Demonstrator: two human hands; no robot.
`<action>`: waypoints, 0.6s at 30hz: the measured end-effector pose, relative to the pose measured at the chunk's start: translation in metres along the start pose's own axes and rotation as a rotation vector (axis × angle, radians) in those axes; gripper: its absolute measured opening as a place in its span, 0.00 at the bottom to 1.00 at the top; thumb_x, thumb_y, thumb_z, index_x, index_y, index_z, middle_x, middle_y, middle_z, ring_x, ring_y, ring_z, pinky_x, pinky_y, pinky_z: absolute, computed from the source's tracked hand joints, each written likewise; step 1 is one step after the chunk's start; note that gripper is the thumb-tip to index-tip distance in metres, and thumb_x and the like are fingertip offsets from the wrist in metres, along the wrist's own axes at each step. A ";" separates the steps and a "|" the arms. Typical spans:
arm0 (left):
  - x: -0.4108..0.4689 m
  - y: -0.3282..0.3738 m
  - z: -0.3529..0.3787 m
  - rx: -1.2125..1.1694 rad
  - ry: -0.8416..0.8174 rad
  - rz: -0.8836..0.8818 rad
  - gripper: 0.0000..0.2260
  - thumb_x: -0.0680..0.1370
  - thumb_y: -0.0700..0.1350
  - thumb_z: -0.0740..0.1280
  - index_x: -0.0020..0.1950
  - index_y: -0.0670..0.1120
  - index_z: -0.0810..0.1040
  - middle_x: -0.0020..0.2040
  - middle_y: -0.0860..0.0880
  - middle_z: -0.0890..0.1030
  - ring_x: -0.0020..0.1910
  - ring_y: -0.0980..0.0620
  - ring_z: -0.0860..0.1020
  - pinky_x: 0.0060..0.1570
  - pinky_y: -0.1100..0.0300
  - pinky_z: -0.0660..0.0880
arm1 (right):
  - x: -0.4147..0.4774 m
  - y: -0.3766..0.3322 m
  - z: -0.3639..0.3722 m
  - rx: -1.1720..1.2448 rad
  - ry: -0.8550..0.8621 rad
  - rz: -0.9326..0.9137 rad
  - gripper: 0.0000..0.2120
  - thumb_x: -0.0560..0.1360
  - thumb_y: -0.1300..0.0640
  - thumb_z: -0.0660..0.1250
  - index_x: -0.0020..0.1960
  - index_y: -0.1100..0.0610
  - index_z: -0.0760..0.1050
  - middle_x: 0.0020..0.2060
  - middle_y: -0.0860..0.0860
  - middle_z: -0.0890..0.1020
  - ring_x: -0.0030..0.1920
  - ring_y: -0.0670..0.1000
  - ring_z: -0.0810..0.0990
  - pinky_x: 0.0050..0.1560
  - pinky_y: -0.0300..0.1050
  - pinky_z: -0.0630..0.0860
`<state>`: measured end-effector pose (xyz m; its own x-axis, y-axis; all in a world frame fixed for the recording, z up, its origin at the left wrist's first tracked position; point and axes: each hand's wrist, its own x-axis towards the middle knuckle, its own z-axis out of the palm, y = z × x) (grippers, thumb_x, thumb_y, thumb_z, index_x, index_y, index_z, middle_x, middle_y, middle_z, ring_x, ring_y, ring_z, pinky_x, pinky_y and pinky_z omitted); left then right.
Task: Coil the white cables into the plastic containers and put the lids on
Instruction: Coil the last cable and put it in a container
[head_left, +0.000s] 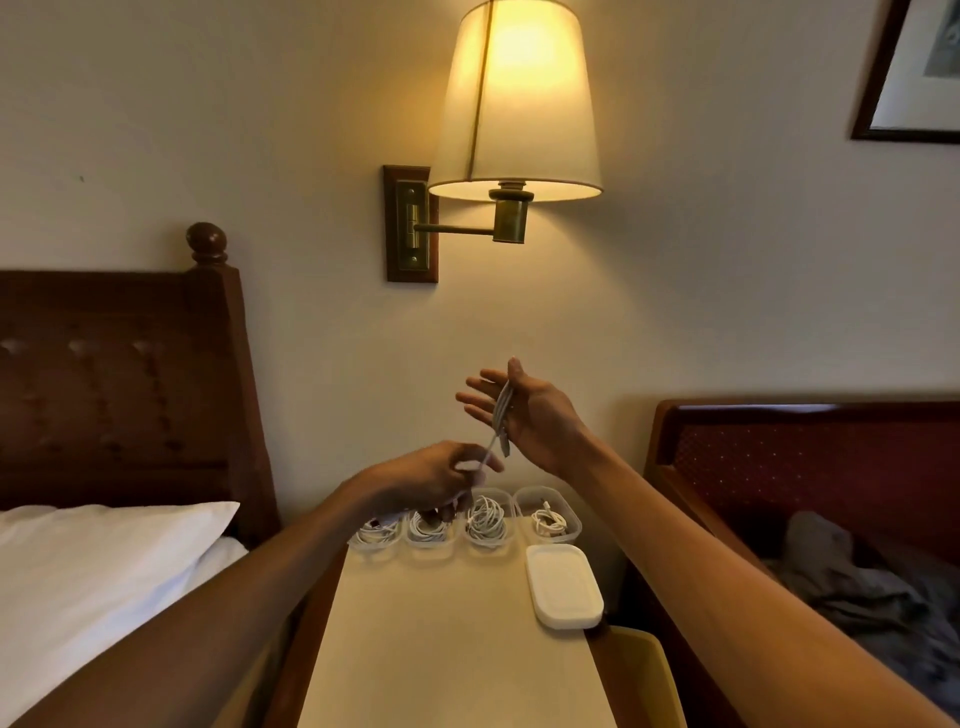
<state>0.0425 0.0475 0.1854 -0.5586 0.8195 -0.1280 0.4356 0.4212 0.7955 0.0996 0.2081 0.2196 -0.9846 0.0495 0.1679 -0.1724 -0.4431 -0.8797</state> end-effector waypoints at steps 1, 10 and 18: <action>-0.001 0.006 0.005 0.041 -0.065 -0.025 0.11 0.84 0.45 0.59 0.66 0.51 0.74 0.39 0.47 0.76 0.32 0.54 0.73 0.31 0.60 0.72 | 0.002 0.001 -0.005 -0.050 0.052 -0.025 0.27 0.84 0.48 0.50 0.75 0.67 0.58 0.72 0.63 0.67 0.67 0.62 0.73 0.65 0.53 0.72; -0.015 0.069 -0.027 0.479 -0.096 0.132 0.10 0.83 0.45 0.62 0.55 0.45 0.83 0.39 0.49 0.77 0.36 0.52 0.72 0.34 0.57 0.70 | -0.012 0.013 -0.027 -0.621 0.152 0.180 0.27 0.84 0.47 0.49 0.68 0.69 0.67 0.61 0.63 0.76 0.54 0.58 0.80 0.58 0.51 0.77; -0.011 0.062 -0.046 0.574 0.131 0.351 0.08 0.78 0.43 0.70 0.55 0.47 0.85 0.47 0.52 0.85 0.46 0.56 0.81 0.50 0.54 0.79 | -0.023 0.019 -0.026 -0.434 -0.111 0.424 0.32 0.83 0.43 0.45 0.58 0.69 0.75 0.51 0.64 0.83 0.33 0.50 0.79 0.29 0.35 0.72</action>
<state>0.0432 0.0465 0.2641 -0.3813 0.9065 0.1812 0.8914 0.3086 0.3320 0.1178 0.2214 0.1875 -0.9650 -0.1553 -0.2111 0.2134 0.0022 -0.9770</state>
